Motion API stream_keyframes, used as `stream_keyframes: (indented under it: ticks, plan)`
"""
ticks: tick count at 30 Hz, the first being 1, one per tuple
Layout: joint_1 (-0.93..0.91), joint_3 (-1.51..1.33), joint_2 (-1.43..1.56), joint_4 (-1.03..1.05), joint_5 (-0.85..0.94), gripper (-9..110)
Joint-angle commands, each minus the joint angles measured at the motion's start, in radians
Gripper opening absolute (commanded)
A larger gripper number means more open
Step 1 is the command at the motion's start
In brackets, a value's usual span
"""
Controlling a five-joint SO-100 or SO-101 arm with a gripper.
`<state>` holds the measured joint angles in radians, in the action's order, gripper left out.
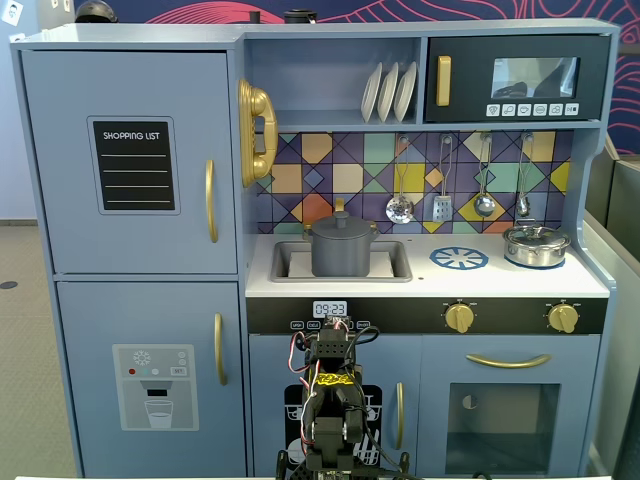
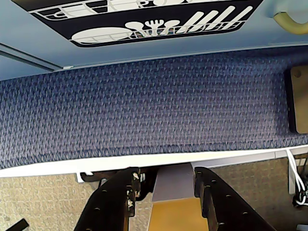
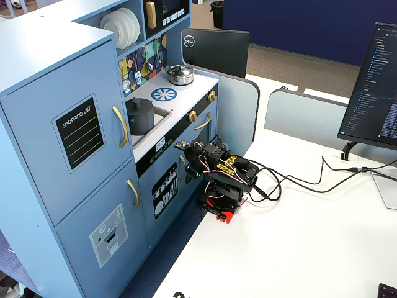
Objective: Take off the lid from the gray recipient and place it on the counter
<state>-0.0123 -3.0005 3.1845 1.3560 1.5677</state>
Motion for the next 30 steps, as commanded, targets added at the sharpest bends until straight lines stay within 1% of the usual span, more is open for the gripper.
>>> stream_keyframes:
  ticks: [1,9,12,15,17,21,24,27,30]
  plan:
    - [-0.08,-0.002,-0.006,0.173,-0.043,0]
    - [-0.077,-0.002,-0.006,0.172,-0.049,0]
    - [-0.078,0.002,-0.006,0.095,-0.071,0]
    - [-0.078,0.064,-0.006,0.0,-0.052,0]
    - [-0.057,0.146,-0.006,-0.06,-0.063,0]
    - [0.003,0.382,-0.031,-0.115,-0.078,0]
    - [0.025,0.591,-0.083,-0.164,-0.034,0]
    - [0.029,0.773,-0.152,-0.272,-0.028,0]
    - [0.014,0.881,-0.235,-0.446,0.026,0]
